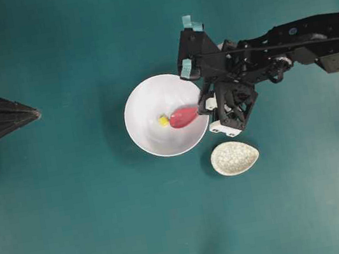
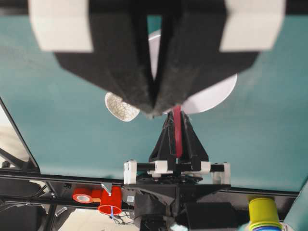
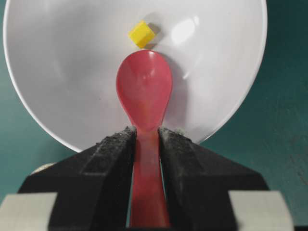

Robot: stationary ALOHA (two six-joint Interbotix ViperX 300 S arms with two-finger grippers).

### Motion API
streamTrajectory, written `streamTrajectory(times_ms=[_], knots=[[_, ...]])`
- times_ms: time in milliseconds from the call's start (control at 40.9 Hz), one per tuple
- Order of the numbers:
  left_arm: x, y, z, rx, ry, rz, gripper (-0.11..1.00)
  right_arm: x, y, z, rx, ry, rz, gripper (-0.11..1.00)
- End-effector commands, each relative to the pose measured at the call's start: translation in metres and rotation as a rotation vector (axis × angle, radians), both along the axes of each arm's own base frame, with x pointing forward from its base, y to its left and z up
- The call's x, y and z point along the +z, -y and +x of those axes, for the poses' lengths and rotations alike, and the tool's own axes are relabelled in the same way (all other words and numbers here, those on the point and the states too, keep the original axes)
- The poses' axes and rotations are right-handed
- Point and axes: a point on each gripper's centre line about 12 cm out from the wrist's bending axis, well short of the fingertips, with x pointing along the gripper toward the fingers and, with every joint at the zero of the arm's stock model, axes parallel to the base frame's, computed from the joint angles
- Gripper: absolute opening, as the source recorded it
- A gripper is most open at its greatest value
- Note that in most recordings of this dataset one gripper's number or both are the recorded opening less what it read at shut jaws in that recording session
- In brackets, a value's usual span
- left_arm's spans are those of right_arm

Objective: Scoop the yellow hexagonal prism block from the bowl with a spoon using the right arm.
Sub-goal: 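Lower the spoon tip into the bowl beside the yellow block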

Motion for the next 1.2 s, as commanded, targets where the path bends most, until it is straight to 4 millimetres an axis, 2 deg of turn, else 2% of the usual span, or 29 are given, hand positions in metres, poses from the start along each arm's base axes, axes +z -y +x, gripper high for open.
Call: streamTrajectory(times_ms=[0, 587, 1175], knots=[[0.012, 0.000, 0.002, 0.001, 0.034, 0.002, -0.01, 0.011, 0.002, 0.008, -0.006, 0.037, -0.005, 0.23], [0.015, 0.000, 0.000, 0.001, 0.046, 0.000, -0.01, 0.013, 0.006, 0.035, -0.007, 0.073, -0.015, 0.23], [0.015, 0.000, 0.000, 0.001, 0.046, 0.000, -0.01, 0.019, 0.011, 0.044, -0.030, 0.172, -0.044, 0.23]])
